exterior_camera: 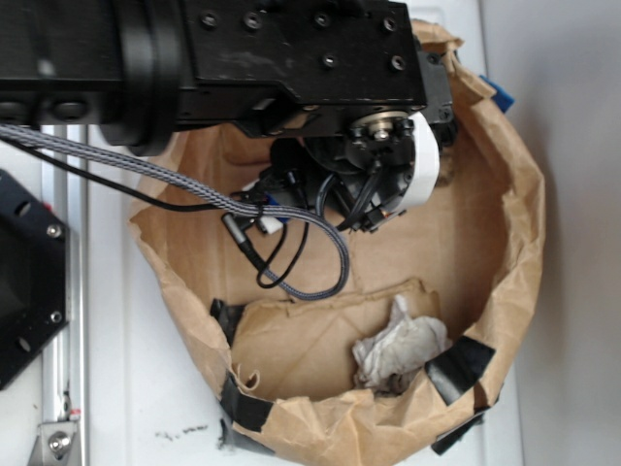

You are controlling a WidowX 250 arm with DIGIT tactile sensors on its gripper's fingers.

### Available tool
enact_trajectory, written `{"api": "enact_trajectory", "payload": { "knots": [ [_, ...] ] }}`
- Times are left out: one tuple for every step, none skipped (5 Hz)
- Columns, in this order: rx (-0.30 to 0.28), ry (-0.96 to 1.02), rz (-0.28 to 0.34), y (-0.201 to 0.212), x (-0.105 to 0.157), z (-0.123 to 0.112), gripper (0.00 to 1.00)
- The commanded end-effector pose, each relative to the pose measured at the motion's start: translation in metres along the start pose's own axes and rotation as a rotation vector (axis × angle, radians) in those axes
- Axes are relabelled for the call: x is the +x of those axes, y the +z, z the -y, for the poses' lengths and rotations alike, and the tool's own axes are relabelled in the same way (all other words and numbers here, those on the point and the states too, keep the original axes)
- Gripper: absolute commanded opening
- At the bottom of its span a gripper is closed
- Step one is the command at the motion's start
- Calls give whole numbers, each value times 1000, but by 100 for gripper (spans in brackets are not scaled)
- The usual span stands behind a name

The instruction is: Grab the pink bunny.

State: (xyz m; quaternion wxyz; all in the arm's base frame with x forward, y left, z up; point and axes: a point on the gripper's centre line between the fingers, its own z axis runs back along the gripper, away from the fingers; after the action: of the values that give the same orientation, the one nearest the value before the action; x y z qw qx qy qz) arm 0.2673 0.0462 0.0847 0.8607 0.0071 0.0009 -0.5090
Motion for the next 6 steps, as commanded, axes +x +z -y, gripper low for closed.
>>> {"api": "enact_trajectory", "payload": {
  "knots": [
    [45,5,26,6,-7,-23,100],
    [23,-10,11,-1,-5,-24,100],
    [24,-21,28,-10,-18,-24,100],
    [41,-72,47,-18,-32,-22,100],
    [25,-94,5,-39,-29,-33,100],
    [-8,-105,-32,-60,-19,-35,100]
  ]
}}
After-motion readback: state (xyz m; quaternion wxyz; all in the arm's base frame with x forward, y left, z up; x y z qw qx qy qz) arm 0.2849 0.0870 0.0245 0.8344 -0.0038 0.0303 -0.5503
